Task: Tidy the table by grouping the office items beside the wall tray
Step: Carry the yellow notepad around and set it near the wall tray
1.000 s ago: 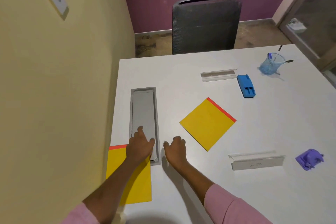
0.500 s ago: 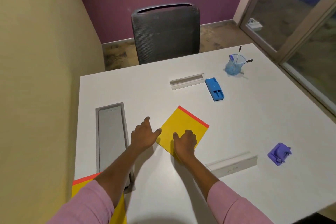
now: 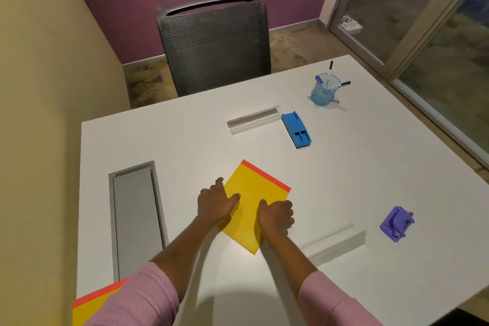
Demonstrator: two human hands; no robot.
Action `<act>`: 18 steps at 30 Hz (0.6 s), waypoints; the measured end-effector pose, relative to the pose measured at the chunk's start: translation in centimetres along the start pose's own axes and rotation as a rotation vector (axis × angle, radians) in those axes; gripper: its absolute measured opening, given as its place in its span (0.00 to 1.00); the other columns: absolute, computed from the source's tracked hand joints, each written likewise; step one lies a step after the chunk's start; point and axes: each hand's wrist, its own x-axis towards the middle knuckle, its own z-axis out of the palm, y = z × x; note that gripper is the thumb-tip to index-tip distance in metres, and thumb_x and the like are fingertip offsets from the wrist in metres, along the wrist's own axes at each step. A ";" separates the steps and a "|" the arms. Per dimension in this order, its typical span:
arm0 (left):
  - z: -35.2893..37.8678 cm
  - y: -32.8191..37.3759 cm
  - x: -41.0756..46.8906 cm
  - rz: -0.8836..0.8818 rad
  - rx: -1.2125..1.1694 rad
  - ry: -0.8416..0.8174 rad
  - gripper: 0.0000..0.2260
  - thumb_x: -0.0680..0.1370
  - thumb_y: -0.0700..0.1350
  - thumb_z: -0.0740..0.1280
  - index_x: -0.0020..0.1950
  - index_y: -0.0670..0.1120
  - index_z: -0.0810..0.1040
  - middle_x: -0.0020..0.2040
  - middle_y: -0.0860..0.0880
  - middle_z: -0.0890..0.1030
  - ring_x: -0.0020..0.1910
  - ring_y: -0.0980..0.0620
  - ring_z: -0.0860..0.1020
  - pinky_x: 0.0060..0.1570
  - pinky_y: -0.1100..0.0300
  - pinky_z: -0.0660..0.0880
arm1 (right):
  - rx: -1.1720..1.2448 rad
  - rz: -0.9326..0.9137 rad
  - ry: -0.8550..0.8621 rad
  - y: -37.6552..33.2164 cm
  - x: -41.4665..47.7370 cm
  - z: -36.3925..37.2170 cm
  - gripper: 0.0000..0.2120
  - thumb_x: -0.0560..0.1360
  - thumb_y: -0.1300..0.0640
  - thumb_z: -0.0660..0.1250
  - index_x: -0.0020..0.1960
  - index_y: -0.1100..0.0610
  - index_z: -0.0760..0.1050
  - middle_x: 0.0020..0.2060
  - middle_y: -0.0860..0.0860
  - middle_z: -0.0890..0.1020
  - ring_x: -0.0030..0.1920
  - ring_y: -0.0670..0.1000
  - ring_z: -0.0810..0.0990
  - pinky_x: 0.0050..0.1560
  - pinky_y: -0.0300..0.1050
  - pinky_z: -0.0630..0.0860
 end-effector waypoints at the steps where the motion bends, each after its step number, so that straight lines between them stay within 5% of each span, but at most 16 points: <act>1: 0.2 0.1 0.2 -0.005 0.013 -0.001 0.35 0.74 0.63 0.64 0.74 0.45 0.59 0.69 0.42 0.73 0.65 0.35 0.71 0.62 0.45 0.69 | 0.004 0.012 -0.004 0.0 0.2 0.0 0.28 0.75 0.46 0.67 0.66 0.61 0.63 0.63 0.61 0.73 0.63 0.63 0.72 0.60 0.60 0.73; 18: 2.0 1.3 1.9 -0.248 -0.081 0.056 0.32 0.72 0.64 0.67 0.64 0.41 0.68 0.63 0.40 0.73 0.63 0.39 0.71 0.59 0.45 0.68 | 0.038 0.094 -0.122 0.2 2.5 0.2 0.24 0.74 0.46 0.70 0.59 0.63 0.73 0.57 0.60 0.79 0.58 0.61 0.76 0.58 0.53 0.75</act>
